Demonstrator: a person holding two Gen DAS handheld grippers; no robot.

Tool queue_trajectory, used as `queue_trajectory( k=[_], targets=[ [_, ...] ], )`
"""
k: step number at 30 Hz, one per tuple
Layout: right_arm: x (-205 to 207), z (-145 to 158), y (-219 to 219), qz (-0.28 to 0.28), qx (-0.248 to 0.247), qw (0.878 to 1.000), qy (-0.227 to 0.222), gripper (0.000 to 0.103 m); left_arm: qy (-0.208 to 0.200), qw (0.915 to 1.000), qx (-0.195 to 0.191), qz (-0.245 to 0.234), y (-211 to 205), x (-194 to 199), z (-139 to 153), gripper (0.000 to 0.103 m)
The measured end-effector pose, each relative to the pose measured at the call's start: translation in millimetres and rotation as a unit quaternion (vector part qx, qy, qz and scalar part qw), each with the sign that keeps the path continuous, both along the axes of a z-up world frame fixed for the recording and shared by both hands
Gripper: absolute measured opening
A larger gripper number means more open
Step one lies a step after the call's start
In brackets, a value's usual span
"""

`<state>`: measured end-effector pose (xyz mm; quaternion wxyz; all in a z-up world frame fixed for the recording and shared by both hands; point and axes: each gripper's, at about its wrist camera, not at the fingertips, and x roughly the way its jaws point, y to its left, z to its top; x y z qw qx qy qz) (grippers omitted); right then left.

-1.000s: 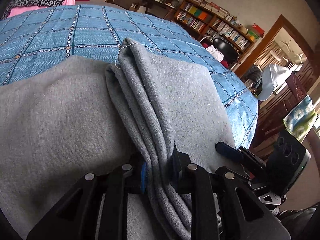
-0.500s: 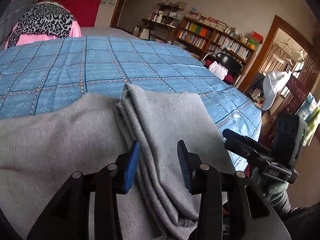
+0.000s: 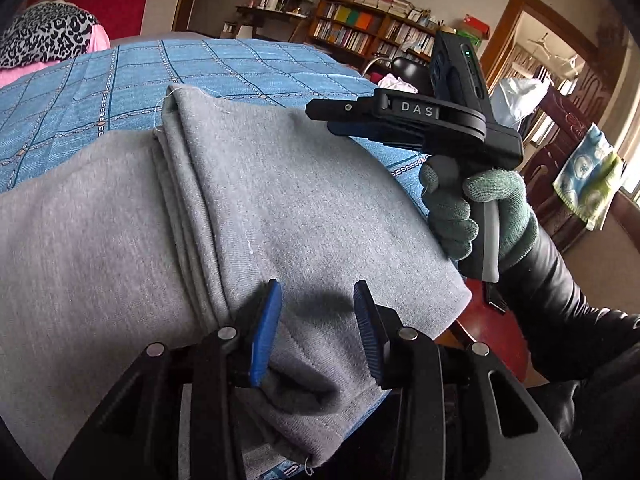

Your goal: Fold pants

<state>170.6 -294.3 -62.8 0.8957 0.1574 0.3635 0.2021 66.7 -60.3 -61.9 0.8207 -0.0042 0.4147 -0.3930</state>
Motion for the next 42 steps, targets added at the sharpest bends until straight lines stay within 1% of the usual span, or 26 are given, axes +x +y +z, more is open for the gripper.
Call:
queue_trajectory(
  k=[4, 8, 10, 13, 15, 17, 20, 22, 24, 26, 28, 30, 31, 32, 33, 35, 38, 42],
  targets=[
    [2, -9, 12, -0.004, -0.045, 0.999, -0.005, 0.061, -0.008, 0.9997, -0.021, 0.001, 6, -4, -7, 0.039],
    [-4, -11, 29, -0.004, -0.114, 0.993, -0.023, 0.061, -0.030, 0.9992, -0.027, 0.002, 6, -12, -8, 0.039],
    [-9, -7, 40, -0.012, -0.154, 0.987, -0.035, 0.061, -0.028, 0.9990, -0.033, 0.006, 11, -13, -8, 0.039],
    [-25, 3, 62, -0.014, -0.217, 0.973, -0.078, 0.061, -0.019, 0.9987, -0.045, 0.011, 17, -12, -5, 0.039],
    [-36, 9, 76, -0.004, -0.233, 0.967, -0.101, 0.061, -0.014, 0.9985, -0.051, 0.014, 23, -13, -4, 0.039],
    [-45, 14, 86, 0.002, -0.237, 0.965, -0.114, 0.067, -0.006, 0.9982, -0.057, 0.016, 32, -14, -3, 0.043],
    [-53, 21, 99, 0.023, -0.224, 0.967, -0.122, 0.068, -0.009, 0.9975, -0.065, 0.024, 44, -18, 3, 0.047],
    [-55, 24, 108, 0.040, -0.208, 0.970, -0.121, 0.068, -0.021, 0.9970, -0.059, 0.044, 54, -21, 7, 0.053],
    [-55, 27, 117, 0.057, -0.194, 0.972, -0.118, 0.068, -0.020, 0.9958, -0.064, 0.063, 69, -22, 9, 0.053],
    [-54, 26, 129, 0.074, -0.187, 0.973, -0.114, 0.068, -0.008, 0.9937, -0.070, 0.087, 85, -21, 9, 0.053],
    [-52, 23, 141, 0.084, -0.193, 0.972, -0.109, 0.068, 0.005, 0.9909, -0.082, 0.107, 102, -22, 10, 0.054],
    [-49, 17, 150, 0.094, -0.199, 0.970, -0.100, 0.068, -0.003, 0.9880, -0.084, 0.130, 118, -26, 14, 0.054],
    [-46, 13, 155, 0.099, -0.203, 0.970, -0.092, 0.068, -0.010, 0.9865, -0.082, 0.141, 126, -28, 17, 0.056],
    [-42, 7, 159, 0.103, -0.208, 0.969, -0.080, 0.068, -0.015, 0.9845, -0.079, 0.156, 134, -30, 18, 0.063],
    [-37, 0, 163, 0.105, -0.215, 0.969, -0.069, 0.069, -0.018, 0.9821, -0.075, 0.171, 142, -31, 19, 0.066],
    [-30, -16, 171, 0.104, -0.236, 0.965, -0.054, 0.073, -0.023, 0.9783, -0.075, 0.192, 159, -35, 22, 0.067],
    [-32, -20, 177, 0.099, -0.251, 0.961, -0.065, 0.074, -0.039, 0.9721, -0.067, 0.221, 180, -44, 30, 0.067],
    [-30, -21, 172, 0.100, -0.239, 0.964, -0.063, 0.075, -0.049, 0.9586, -0.056, 0.275, 217, -54, 34, 0.067]
  ],
)
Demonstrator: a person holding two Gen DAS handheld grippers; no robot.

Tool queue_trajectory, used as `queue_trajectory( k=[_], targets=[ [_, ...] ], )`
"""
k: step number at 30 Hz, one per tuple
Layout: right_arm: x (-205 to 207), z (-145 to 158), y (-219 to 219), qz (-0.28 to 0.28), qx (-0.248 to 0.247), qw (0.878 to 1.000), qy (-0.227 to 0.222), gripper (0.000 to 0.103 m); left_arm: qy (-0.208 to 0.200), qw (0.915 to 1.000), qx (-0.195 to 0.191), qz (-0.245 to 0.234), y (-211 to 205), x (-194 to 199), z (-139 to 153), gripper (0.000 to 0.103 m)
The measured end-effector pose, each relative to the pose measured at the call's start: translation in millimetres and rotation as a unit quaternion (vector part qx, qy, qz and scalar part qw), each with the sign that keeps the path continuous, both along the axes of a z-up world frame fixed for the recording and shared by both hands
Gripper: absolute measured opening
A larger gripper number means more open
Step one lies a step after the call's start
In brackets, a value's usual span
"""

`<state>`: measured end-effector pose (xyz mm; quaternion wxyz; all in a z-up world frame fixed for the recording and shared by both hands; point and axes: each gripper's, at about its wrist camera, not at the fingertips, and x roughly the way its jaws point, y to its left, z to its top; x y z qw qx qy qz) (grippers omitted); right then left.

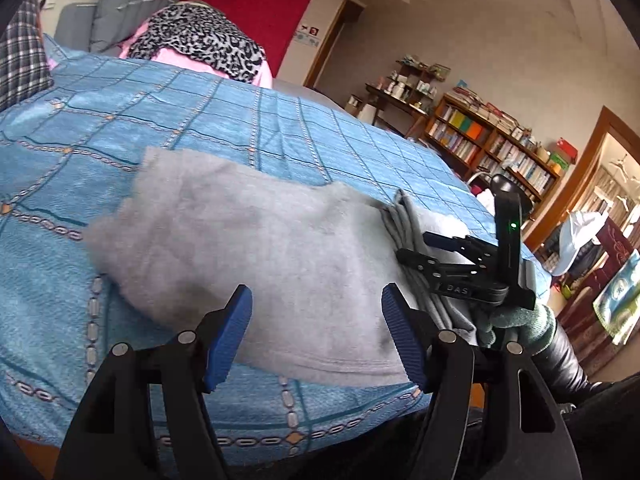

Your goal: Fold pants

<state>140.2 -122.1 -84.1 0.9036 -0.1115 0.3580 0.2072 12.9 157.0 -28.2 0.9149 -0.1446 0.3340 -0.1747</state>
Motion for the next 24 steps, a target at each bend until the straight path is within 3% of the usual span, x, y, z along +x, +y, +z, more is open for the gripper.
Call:
queue_trajectory(
  k=[8, 14, 24],
  targets=[
    [-2, 0, -2, -0.001, 0.001, 1.000, -0.004, 0.075, 0.010, 0.9967, -0.011, 0.080, 56, -11, -5, 0.067],
    [-2, 0, -3, 0.000, 0.002, 1.000, -0.004, 0.075, 0.038, 0.9914, -0.029, 0.122, 78, 4, -24, 0.067],
    [-2, 0, -3, -0.001, 0.003, 1.000, -0.005, 0.075, 0.038, 0.9887, -0.062, 0.132, 82, 32, -40, 0.067]
  ],
)
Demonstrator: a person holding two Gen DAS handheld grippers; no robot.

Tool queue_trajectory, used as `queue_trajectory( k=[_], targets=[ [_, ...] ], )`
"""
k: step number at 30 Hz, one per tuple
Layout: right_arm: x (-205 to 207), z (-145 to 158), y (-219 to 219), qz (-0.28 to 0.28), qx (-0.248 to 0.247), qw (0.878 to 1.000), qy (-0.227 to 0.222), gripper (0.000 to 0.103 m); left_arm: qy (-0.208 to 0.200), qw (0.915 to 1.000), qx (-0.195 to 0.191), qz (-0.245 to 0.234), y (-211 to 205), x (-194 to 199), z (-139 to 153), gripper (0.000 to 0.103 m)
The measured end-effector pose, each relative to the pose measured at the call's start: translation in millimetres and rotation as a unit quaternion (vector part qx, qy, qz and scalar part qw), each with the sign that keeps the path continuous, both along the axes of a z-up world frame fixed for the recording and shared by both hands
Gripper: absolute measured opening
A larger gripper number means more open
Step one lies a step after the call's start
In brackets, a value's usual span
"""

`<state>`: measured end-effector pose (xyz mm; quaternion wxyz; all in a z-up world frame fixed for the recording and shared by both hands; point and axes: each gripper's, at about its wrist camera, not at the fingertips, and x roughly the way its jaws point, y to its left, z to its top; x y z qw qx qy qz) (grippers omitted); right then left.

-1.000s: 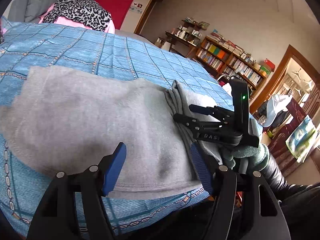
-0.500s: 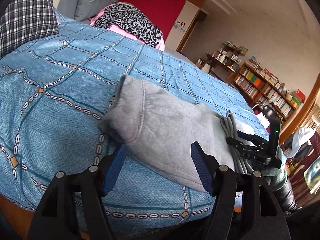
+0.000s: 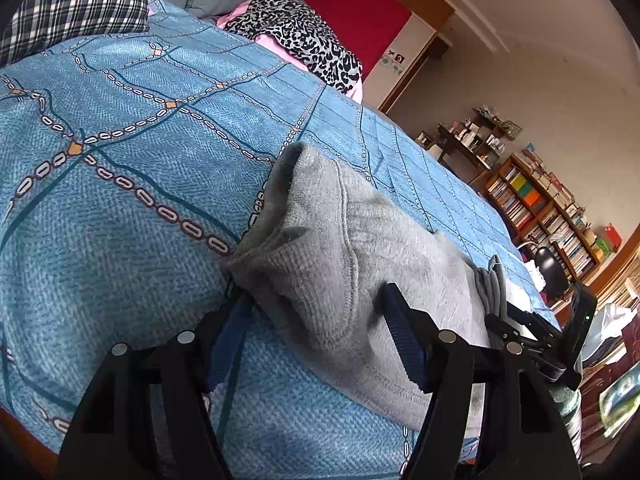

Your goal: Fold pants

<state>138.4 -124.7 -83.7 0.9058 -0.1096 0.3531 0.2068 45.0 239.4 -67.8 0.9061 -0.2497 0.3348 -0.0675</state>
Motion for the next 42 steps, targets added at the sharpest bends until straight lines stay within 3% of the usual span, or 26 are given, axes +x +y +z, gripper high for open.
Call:
queue_trajectory(
  k=[8, 9, 11, 14, 23, 32, 42],
  targets=[
    [-1, 2, -1, -0.001, 0.002, 1.000, -0.002, 0.075, -0.020, 0.9996, -0.008, 0.018, -9, 16, -1, 0.067],
    [-1, 3, -1, -0.001, 0.003, 1.000, -0.002, 0.075, -0.021, 0.9995, -0.008, 0.023, -9, 18, 0, 0.063],
    [0, 5, -1, -0.001, 0.005, 1.000, -0.002, 0.075, -0.016, 0.9993, -0.006, 0.034, -10, 21, -1, 0.045],
    [1, 4, -1, 0.000, 0.008, 1.000, -0.002, 0.075, -0.015, 0.9991, 0.002, 0.039, -13, 20, 0, 0.036],
    [2, 6, -1, 0.000, 0.015, 1.000, -0.004, 0.075, -0.065, 0.9943, 0.078, 0.033, -43, 9, 43, 0.027],
    [-4, 17, -12, -0.004, 0.054, 0.998, -0.015, 0.075, -0.119, 0.9848, 0.125, -0.022, -99, 4, 92, 0.024],
    [-29, 41, -66, -0.044, 0.133, 0.989, -0.045, 0.075, -0.172, 0.9655, 0.154, -0.121, -191, 4, 128, 0.023]
  ],
)
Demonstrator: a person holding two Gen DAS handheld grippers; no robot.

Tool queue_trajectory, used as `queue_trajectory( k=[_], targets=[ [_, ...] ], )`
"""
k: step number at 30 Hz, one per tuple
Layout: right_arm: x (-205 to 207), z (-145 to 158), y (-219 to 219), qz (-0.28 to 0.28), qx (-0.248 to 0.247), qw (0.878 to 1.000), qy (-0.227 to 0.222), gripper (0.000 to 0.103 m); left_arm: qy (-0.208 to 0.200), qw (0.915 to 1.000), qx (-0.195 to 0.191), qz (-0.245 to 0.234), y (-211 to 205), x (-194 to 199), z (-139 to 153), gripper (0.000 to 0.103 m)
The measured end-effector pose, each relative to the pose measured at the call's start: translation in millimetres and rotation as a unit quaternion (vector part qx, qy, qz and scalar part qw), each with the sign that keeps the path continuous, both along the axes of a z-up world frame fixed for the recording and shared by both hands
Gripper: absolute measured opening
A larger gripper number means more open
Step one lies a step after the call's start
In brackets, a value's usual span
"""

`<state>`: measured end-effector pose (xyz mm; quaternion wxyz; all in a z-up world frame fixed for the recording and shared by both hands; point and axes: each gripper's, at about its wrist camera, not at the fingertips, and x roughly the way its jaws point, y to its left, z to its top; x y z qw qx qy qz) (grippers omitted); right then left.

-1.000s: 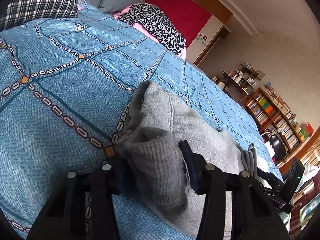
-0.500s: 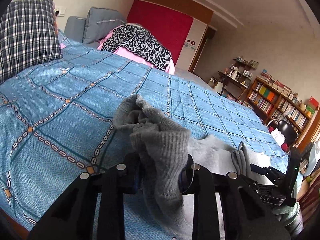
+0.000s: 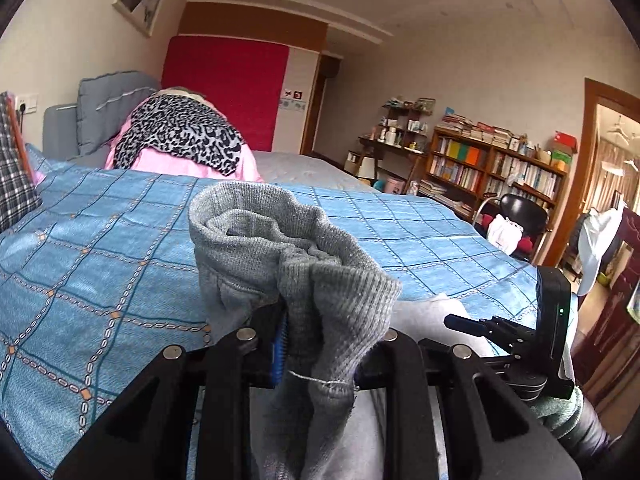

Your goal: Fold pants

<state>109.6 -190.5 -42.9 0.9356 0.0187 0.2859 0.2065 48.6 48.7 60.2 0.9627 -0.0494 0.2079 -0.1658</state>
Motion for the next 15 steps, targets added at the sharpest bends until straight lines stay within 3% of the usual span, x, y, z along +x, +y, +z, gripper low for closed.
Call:
queue_trajectory(
  k=[8, 15],
  targets=[
    [-13, -1, -62, -0.050, 0.082, 0.995, 0.008, 0.075, -0.013, 0.9960, 0.041, -0.078, -83, 0, 9, 0.023],
    [-30, -11, -104, -0.079, 0.126, 0.989, 0.016, 0.075, -0.017, 0.9848, 0.105, -0.137, -164, -7, -4, 0.023]
  ],
)
